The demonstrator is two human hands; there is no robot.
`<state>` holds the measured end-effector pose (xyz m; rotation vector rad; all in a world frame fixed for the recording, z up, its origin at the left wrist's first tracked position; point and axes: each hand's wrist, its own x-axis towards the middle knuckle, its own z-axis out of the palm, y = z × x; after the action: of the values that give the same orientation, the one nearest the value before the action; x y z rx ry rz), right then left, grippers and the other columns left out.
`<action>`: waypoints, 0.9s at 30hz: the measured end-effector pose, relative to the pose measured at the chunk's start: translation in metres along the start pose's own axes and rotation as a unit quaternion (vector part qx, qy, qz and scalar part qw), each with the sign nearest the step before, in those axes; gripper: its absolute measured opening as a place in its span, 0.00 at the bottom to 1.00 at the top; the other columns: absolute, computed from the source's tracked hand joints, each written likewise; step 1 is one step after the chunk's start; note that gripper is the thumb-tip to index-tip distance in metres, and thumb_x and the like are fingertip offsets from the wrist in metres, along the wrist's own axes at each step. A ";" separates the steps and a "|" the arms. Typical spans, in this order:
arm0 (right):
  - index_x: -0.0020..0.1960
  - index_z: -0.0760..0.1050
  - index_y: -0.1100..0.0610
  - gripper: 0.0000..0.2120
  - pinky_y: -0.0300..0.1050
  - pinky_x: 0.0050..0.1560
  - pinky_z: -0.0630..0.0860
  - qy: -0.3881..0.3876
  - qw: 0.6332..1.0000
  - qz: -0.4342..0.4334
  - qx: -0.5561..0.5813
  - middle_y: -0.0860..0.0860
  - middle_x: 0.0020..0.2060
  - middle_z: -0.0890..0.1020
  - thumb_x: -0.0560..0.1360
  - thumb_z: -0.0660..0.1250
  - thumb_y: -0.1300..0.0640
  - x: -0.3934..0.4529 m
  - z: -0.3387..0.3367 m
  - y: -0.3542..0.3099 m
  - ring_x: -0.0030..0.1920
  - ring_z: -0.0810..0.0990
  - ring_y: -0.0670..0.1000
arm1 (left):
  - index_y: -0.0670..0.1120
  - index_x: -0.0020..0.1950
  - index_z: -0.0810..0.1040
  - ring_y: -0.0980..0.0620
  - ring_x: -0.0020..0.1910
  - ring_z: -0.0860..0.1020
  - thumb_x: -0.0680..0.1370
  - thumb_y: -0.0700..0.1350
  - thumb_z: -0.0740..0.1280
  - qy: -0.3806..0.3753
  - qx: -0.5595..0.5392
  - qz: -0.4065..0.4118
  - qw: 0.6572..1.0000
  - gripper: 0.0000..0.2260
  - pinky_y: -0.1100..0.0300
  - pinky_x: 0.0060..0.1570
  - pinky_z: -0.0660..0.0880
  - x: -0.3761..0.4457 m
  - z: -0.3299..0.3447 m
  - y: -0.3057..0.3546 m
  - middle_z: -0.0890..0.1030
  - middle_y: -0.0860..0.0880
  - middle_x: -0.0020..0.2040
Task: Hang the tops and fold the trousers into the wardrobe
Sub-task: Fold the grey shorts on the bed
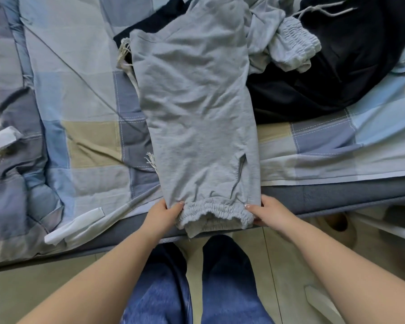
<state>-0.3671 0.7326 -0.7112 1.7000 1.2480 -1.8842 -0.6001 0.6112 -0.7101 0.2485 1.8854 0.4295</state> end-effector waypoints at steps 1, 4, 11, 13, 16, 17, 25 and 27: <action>0.62 0.75 0.55 0.13 0.50 0.59 0.77 -0.007 1.000 0.014 -0.005 0.50 0.54 0.81 0.78 0.65 0.57 -0.010 0.006 0.005 0.53 0.80 0.51 | 0.49 0.55 0.78 0.56 0.48 0.79 0.78 0.48 0.65 -0.016 0.006 -0.006 1.000 0.07 0.64 0.43 0.72 -0.011 -0.004 -0.008 0.82 0.52 0.51; 0.59 0.76 0.56 0.11 0.46 0.50 0.80 -0.038 0.997 0.070 0.022 0.52 0.53 0.82 0.78 0.64 0.58 -0.041 0.026 0.022 0.50 0.81 0.51 | 0.50 0.51 0.79 0.53 0.47 0.80 0.79 0.48 0.65 -0.062 0.039 -0.051 0.996 0.05 0.60 0.44 0.75 -0.039 -0.016 -0.035 0.83 0.51 0.49; 0.60 0.74 0.58 0.11 0.41 0.37 0.80 -0.049 0.970 0.184 0.149 0.54 0.46 0.85 0.78 0.64 0.59 -0.101 0.061 0.040 0.41 0.85 0.50 | 0.39 0.48 0.77 0.47 0.37 0.75 0.77 0.46 0.67 -0.109 0.001 -0.183 0.977 0.09 0.53 0.40 0.76 -0.087 -0.037 -0.066 0.78 0.41 0.40; 0.59 0.73 0.52 0.10 0.39 0.34 0.79 -0.018 0.968 0.155 0.195 0.51 0.46 0.84 0.78 0.64 0.60 -0.107 0.061 0.028 0.40 0.85 0.49 | 0.41 0.49 0.76 0.47 0.38 0.76 0.77 0.44 0.67 -0.080 -0.029 -0.152 0.985 0.07 0.55 0.40 0.75 -0.090 -0.044 -0.056 0.79 0.40 0.41; 0.52 0.69 0.38 0.18 0.39 0.32 0.79 0.046 0.960 0.074 0.266 0.48 0.46 0.82 0.79 0.62 0.63 -0.103 0.052 -0.009 0.39 0.84 0.51 | 0.52 0.62 0.75 0.53 0.33 0.78 0.77 0.43 0.65 -0.080 -0.090 -0.089 0.989 0.13 0.61 0.33 0.77 -0.083 -0.057 -0.023 0.83 0.47 0.43; 0.55 0.69 0.39 0.17 0.39 0.31 0.79 0.063 0.955 0.056 0.283 0.50 0.47 0.82 0.79 0.61 0.63 -0.098 0.047 -0.024 0.39 0.84 0.51 | 0.56 0.62 0.73 0.54 0.32 0.78 0.78 0.44 0.64 -0.087 -0.112 -0.078 0.987 0.14 0.62 0.33 0.76 -0.078 -0.061 -0.009 0.83 0.48 0.45; 0.49 0.75 0.60 0.05 0.44 0.45 0.80 0.080 0.905 -0.004 0.417 0.54 0.42 0.82 0.79 0.60 0.63 -0.016 -0.010 -0.151 0.38 0.83 0.48 | 0.51 0.31 0.65 0.56 0.21 0.57 0.78 0.45 0.61 -0.063 -0.273 -0.105 0.954 0.16 0.64 0.27 0.61 0.022 -0.085 0.111 0.60 0.55 0.21; 0.48 0.76 0.60 0.06 0.43 0.41 0.81 0.084 0.897 -0.021 0.433 0.52 0.38 0.84 0.79 0.61 0.63 0.006 -0.021 -0.177 0.35 0.84 0.47 | 0.50 0.30 0.65 0.55 0.21 0.58 0.77 0.45 0.61 -0.053 -0.285 -0.104 0.951 0.15 0.62 0.30 0.62 0.046 -0.087 0.135 0.61 0.55 0.20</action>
<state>-0.4826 0.8514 -0.6464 2.2797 0.4646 -2.5848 -0.7026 0.7365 -0.6679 -0.3062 1.5858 0.7734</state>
